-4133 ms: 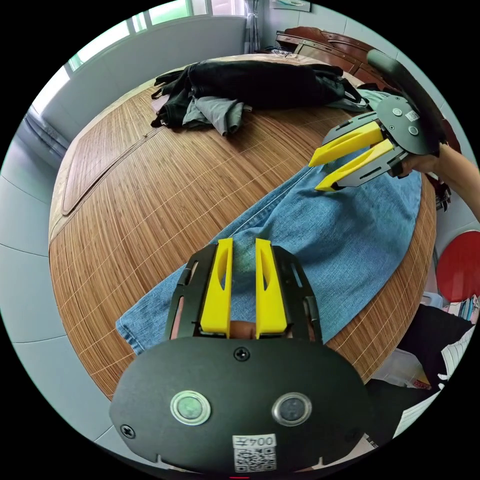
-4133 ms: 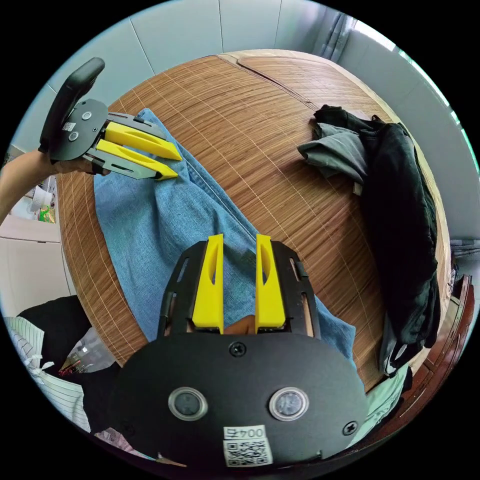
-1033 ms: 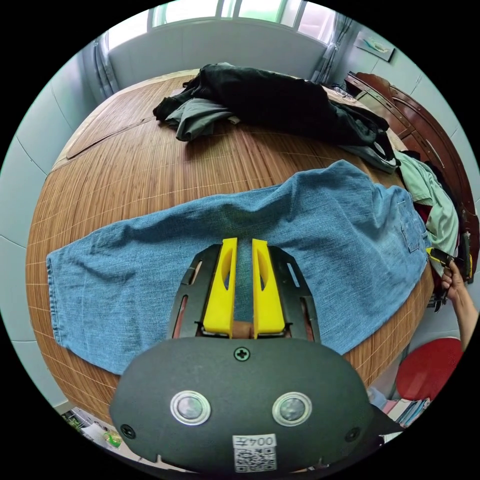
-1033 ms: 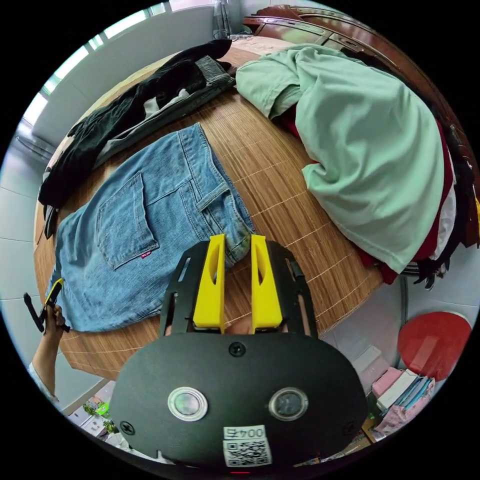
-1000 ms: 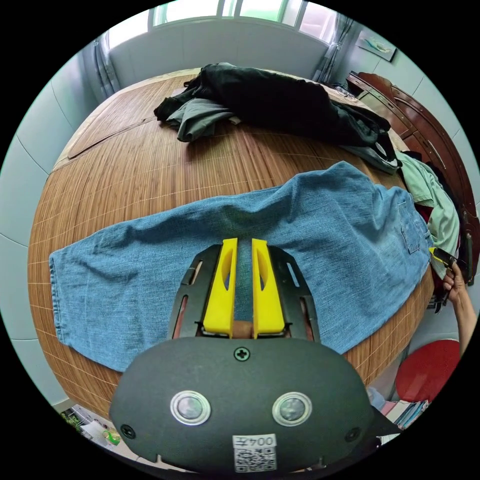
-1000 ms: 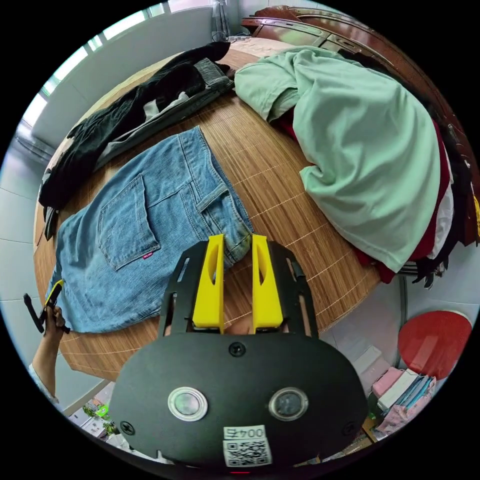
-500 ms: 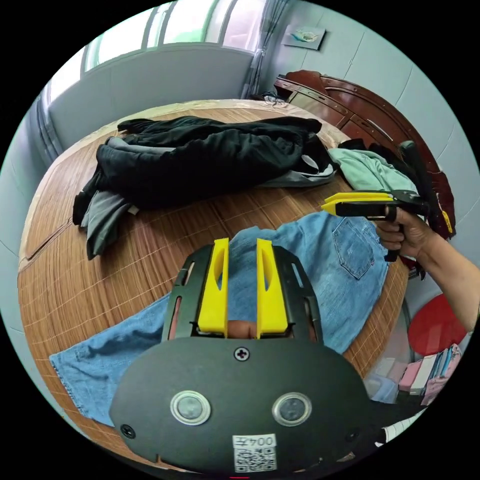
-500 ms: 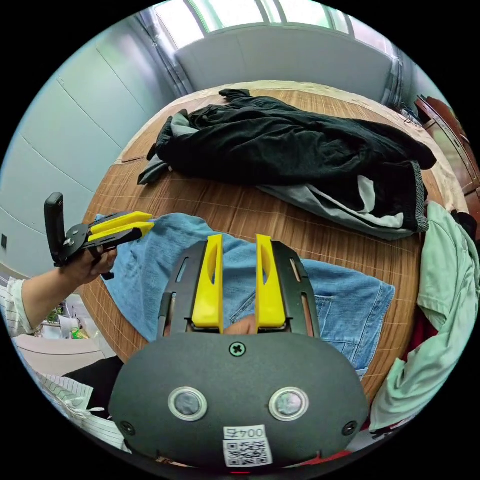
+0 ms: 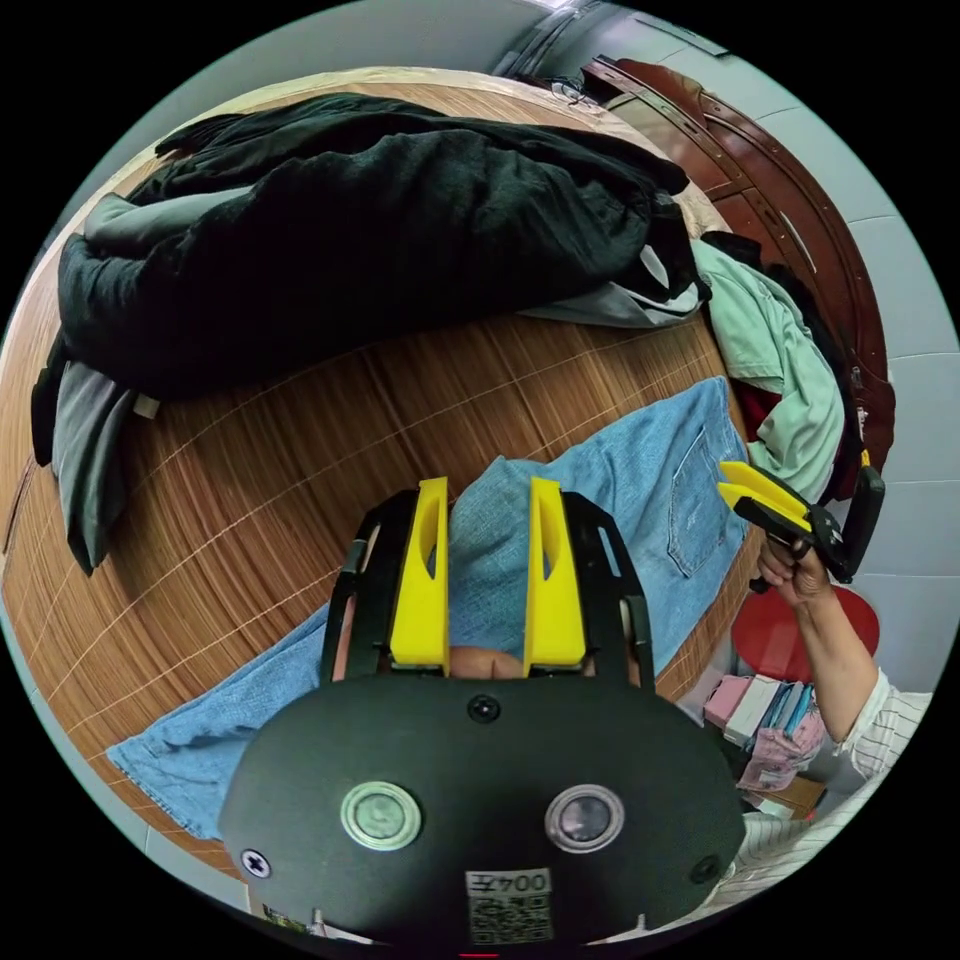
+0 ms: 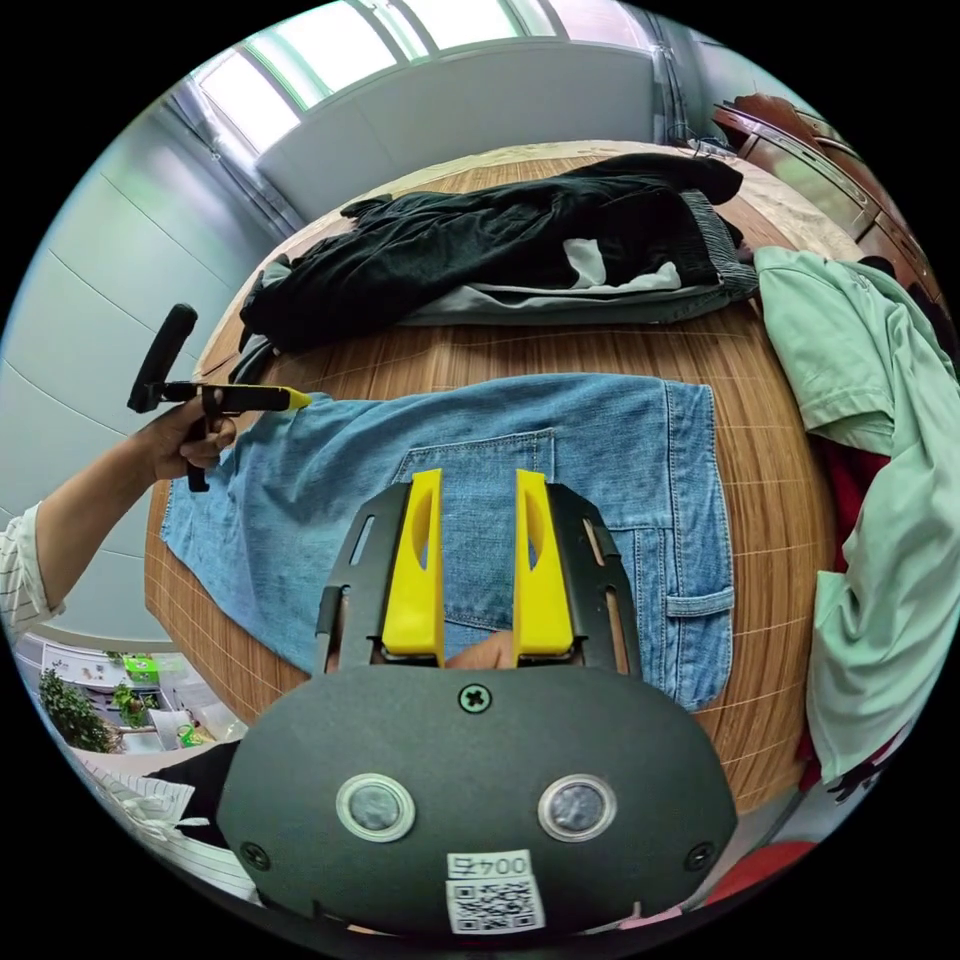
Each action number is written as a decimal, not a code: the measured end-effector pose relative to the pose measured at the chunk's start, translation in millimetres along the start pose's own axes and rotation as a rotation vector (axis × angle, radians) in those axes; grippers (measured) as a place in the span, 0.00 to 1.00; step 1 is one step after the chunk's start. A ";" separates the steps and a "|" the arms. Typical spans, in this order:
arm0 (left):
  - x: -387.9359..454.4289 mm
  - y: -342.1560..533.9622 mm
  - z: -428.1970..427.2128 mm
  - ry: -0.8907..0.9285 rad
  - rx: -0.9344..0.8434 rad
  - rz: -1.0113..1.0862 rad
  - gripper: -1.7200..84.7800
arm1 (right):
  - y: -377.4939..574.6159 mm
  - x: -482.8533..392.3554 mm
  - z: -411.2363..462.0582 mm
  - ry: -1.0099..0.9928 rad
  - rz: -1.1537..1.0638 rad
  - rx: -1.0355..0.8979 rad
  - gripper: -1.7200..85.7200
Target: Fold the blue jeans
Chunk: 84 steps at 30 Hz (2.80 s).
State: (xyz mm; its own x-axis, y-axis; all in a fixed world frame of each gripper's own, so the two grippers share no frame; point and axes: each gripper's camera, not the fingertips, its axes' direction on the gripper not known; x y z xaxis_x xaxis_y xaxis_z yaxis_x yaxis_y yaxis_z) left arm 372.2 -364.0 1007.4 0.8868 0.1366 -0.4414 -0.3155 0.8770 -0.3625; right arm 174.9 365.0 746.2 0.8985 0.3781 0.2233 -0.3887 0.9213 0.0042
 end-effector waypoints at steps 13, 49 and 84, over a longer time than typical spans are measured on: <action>37.0 -7.3 -20.5 -0.113 0.049 -0.045 0.04 | 6.2 -34.9 39.3 0.125 -0.128 -0.095 0.14; 84.3 169.7 -83.0 -0.276 0.359 0.057 0.03 | -85.4 -111.6 102.9 0.161 -0.151 -0.077 0.09; 24.0 345.3 -28.1 -0.281 0.058 0.066 0.04 | 15.6 -451.2 233.6 0.100 -0.456 -0.368 0.06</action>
State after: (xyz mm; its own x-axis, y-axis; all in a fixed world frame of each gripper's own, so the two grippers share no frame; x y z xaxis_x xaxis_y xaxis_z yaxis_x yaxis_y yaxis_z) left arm 275.0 -70.9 848.6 0.9262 0.3098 -0.2149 -0.3633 0.8857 -0.2891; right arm -284.3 187.6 873.2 0.9800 -0.0727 0.1853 0.1210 0.9568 -0.2644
